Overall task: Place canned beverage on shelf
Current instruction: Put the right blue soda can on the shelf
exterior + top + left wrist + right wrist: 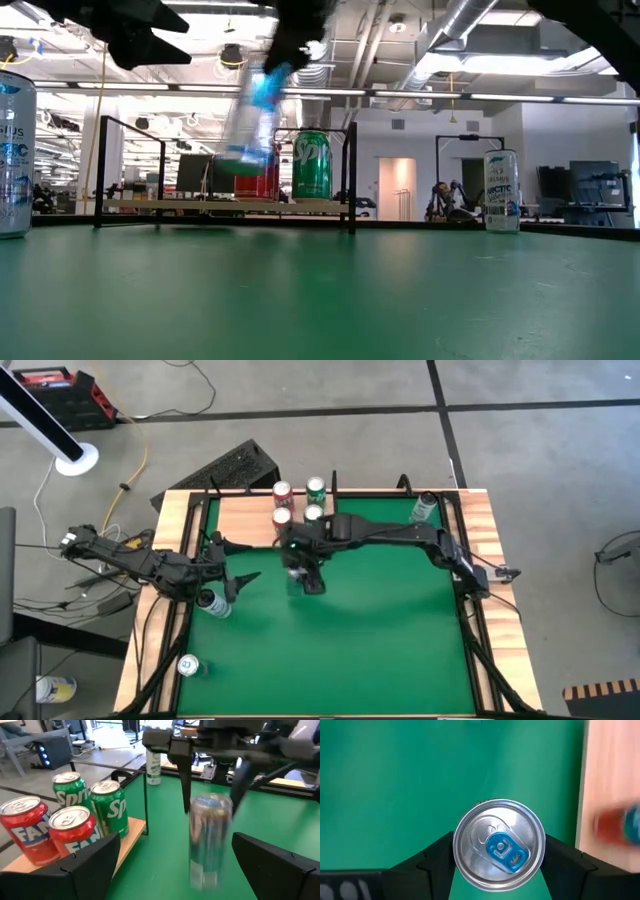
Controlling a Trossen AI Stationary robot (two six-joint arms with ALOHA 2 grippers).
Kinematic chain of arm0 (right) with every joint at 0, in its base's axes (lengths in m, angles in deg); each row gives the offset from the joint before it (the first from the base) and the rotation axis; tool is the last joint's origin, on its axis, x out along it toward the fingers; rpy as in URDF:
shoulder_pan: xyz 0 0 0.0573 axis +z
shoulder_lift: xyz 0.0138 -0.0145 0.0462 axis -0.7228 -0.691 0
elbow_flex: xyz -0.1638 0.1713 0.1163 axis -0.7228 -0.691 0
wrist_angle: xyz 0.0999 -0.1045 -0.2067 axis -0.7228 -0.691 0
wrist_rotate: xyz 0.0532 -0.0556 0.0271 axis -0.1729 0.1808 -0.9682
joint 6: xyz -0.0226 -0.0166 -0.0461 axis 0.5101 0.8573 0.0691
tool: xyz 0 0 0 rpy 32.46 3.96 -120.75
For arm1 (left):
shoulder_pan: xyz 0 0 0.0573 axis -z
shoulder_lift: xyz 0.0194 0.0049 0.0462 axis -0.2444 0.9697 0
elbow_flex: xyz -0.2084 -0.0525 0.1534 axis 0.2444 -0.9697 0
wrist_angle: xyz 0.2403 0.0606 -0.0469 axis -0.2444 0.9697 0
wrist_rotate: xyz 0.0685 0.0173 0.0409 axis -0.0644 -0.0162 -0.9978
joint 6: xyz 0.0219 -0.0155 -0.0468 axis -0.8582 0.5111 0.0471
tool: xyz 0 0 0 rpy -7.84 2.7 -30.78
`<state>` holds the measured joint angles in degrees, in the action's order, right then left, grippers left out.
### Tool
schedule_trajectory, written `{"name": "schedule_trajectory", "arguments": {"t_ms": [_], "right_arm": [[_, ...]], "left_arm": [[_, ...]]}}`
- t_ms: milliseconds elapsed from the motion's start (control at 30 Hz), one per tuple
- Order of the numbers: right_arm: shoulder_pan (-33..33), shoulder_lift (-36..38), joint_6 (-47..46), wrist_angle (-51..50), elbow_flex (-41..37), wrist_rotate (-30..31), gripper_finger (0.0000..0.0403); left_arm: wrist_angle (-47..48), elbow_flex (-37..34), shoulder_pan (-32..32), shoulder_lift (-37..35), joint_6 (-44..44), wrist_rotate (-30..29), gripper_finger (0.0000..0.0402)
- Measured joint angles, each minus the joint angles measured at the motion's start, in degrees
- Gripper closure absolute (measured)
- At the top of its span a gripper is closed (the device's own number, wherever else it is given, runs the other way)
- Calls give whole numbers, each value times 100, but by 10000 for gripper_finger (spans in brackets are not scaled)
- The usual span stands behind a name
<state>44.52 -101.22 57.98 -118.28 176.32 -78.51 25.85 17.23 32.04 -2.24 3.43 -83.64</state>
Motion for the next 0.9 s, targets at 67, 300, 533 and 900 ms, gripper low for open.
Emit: {"name": "schedule_trajectory", "arguments": {"t_ms": [67,300,533,900], "right_arm": [[43,-92,32,79,-6,86,137],[200,-566,53,-361,-4,208,137],[216,-671,93,-605,1,166,137],[216,-656,197,-679,-3,160,50]], "left_arm": [[-11,0,2,68,104,-149,33],[-337,-2,2,613,226,-411,33],[-968,-9,7,1162,176,-411,33],[-1035,-9,4,1198,193,-414,33]]}}
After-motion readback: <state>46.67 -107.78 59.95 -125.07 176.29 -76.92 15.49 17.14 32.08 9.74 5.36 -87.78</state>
